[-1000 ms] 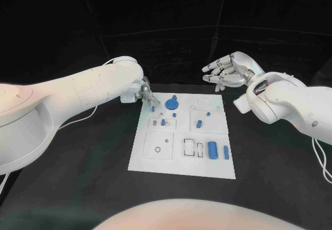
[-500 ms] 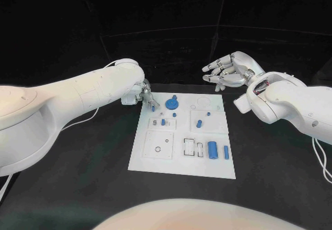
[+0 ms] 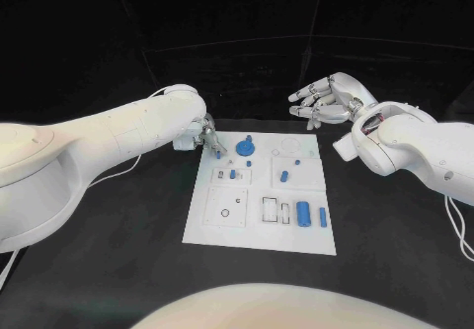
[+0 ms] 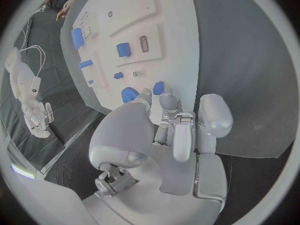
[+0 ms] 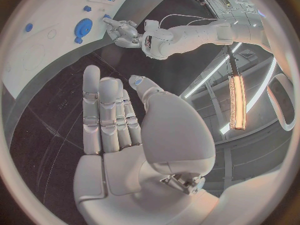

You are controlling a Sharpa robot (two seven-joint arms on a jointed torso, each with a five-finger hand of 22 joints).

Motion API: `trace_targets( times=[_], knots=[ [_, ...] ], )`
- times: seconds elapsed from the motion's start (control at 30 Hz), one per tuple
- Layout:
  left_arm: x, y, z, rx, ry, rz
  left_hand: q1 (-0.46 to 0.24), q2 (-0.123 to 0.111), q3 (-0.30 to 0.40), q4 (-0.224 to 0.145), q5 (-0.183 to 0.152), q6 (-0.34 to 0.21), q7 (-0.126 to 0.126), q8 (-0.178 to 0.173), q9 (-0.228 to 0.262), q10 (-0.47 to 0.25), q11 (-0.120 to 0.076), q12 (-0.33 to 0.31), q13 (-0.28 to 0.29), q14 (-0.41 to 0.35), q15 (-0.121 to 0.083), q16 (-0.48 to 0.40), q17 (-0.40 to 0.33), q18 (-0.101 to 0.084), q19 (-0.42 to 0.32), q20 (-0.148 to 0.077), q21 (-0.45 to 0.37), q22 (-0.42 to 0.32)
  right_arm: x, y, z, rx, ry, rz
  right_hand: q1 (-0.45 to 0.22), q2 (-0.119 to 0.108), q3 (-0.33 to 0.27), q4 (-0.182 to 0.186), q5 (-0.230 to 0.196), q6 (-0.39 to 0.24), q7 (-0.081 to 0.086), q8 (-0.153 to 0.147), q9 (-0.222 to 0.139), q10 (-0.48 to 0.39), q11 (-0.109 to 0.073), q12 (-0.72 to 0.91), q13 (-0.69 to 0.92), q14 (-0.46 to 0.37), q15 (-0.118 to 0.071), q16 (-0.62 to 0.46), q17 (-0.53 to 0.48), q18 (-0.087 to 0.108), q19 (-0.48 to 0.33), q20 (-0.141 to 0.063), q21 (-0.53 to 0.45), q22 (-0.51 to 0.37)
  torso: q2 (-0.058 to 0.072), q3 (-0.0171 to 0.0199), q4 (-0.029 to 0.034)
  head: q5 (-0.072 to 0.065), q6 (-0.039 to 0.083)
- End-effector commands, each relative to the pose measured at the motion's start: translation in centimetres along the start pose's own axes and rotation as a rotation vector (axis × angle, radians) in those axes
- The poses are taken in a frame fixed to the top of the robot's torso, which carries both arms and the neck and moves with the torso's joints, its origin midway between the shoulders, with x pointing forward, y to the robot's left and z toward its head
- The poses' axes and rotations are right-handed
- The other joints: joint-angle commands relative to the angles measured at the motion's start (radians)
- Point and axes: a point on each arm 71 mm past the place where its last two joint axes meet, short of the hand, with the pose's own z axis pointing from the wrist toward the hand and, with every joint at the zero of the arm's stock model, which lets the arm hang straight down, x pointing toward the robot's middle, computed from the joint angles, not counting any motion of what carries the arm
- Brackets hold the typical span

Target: Assemble the parts on the task board

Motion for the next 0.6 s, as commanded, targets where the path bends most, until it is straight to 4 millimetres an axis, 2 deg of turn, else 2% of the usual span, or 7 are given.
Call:
trace_targets(
  times=[0.03,0.3,0.4,0.43,0.47,0.5,0.6],
  knots=[
    [-0.03,-0.30,-0.05,0.015,-0.003,0.007,0.016,0.004,0.005,-0.011,0.000,0.008,0.002,0.002,-0.002,0.005,-0.001,0.002,-0.002,0.104,-0.005,0.007,0.263,0.000,0.004,-0.002,0.006,0.001,-0.03,0.17,0.08,-0.008,0.003,0.003,0.004,-0.007,0.007,0.000,0.001,-0.006,-0.001,-0.004,-0.001,-0.004,-0.001,-0.004,-0.001,-0.007,-0.002,-0.002,0.001,0.005,0.005,0.003,-0.007,-0.002,0.000,0.0001,0.0000,0.000,-0.001],
    [-0.02,-0.49,-0.05,0.029,-0.007,0.005,0.066,0.025,0.036,-0.047,0.000,0.009,-0.001,0.000,-0.007,0.004,-0.004,0.000,-0.003,0.104,-0.007,0.007,0.263,0.000,0.005,-0.003,0.006,0.003,-0.03,0.16,0.12,-0.008,0.003,0.003,0.004,-0.007,0.007,0.000,0.001,-0.006,-0.001,-0.004,-0.001,-0.004,-0.001,-0.004,-0.001,-0.007,-0.002,-0.002,0.001,0.005,0.005,0.003,-0.007,-0.002,-0.001,0.0004,0.0003,-0.001,-0.003],
    [-0.04,-0.54,-0.05,0.038,-0.010,0.001,0.132,0.054,0.086,-0.093,0.001,0.004,-0.007,-0.004,-0.011,0.002,-0.010,-0.004,-0.005,0.104,-0.012,0.007,0.263,0.001,0.005,-0.006,0.007,0.004,-0.02,0.16,0.13,-0.008,0.003,0.003,0.004,-0.007,0.007,0.000,0.001,-0.006,-0.001,-0.004,-0.001,-0.004,-0.001,-0.004,-0.001,-0.007,-0.002,-0.002,0.001,0.005,0.005,0.003,-0.007,-0.002,-0.001,0.0004,0.0001,-0.001,-0.003],
    [-0.04,-0.56,-0.06,0.041,-0.011,0.001,0.166,0.066,0.116,-0.118,0.001,0.000,-0.010,-0.008,-0.014,-0.001,-0.012,-0.008,-0.007,0.104,-0.015,0.007,0.263,0.001,0.005,-0.009,0.007,0.006,-0.02,0.16,0.13,-0.008,0.003,0.003,0.004,-0.007,0.007,0.000,0.001,-0.006,-0.001,-0.004,-0.001,-0.004,-0.001,-0.004,-0.001,-0.007,-0.002,-0.002,0.001,0.005,0.005,0.003,-0.007,-0.002,-0.001,0.0005,0.0000,-0.001,-0.003],
    [-0.04,-0.57,-0.06,0.042,-0.012,0.000,0.181,0.070,0.129,-0.130,0.001,-0.002,-0.011,-0.009,-0.015,-0.003,-0.013,-0.010,-0.008,0.104,-0.016,0.007,0.263,0.000,0.006,-0.010,0.008,0.006,-0.02,0.16,0.13,-0.008,0.003,0.003,0.004,-0.007,0.007,0.000,0.001,-0.006,-0.001,-0.004,-0.001,-0.004,-0.001,-0.004,-0.001,-0.007,-0.002,-0.002,0.001,0.005,0.005,0.003,-0.007,-0.002,0.000,0.0005,0.0001,-0.001,-0.003],
    [-0.04,-0.59,-0.07,0.046,-0.013,-0.001,0.210,0.076,0.166,-0.158,0.001,-0.006,-0.011,-0.012,-0.017,-0.005,-0.014,-0.016,-0.010,0.104,-0.016,0.007,0.263,0.000,0.006,-0.011,0.008,0.008,-0.02,0.15,0.13,-0.008,0.003,0.003,0.004,-0.007,0.007,0.000,0.001,-0.006,-0.001,-0.004,-0.001,-0.004,-0.001,-0.004,-0.001,-0.007,-0.002,-0.002,0.001,0.005,0.005,0.003,-0.007,-0.002,0.000,0.0005,0.0001,-0.001,-0.004],
    [-0.01,-0.58,-0.10,0.052,-0.015,-0.003,0.237,0.074,0.226,-0.196,0.001,-0.011,-0.007,-0.012,-0.018,-0.005,-0.011,-0.024,-0.014,0.104,-0.015,0.007,0.263,-0.002,0.007,-0.012,0.010,0.010,-0.02,0.15,0.14,-0.008,0.003,0.003,0.004,-0.007,0.007,0.000,0.001,-0.006,-0.001,-0.004,-0.001,-0.004,-0.001,-0.004,-0.001,-0.007,-0.002,-0.002,0.001,0.005,0.005,0.003,-0.007,-0.002,-0.001,0.0004,-0.0003,-0.002,-0.005]
  ],
)
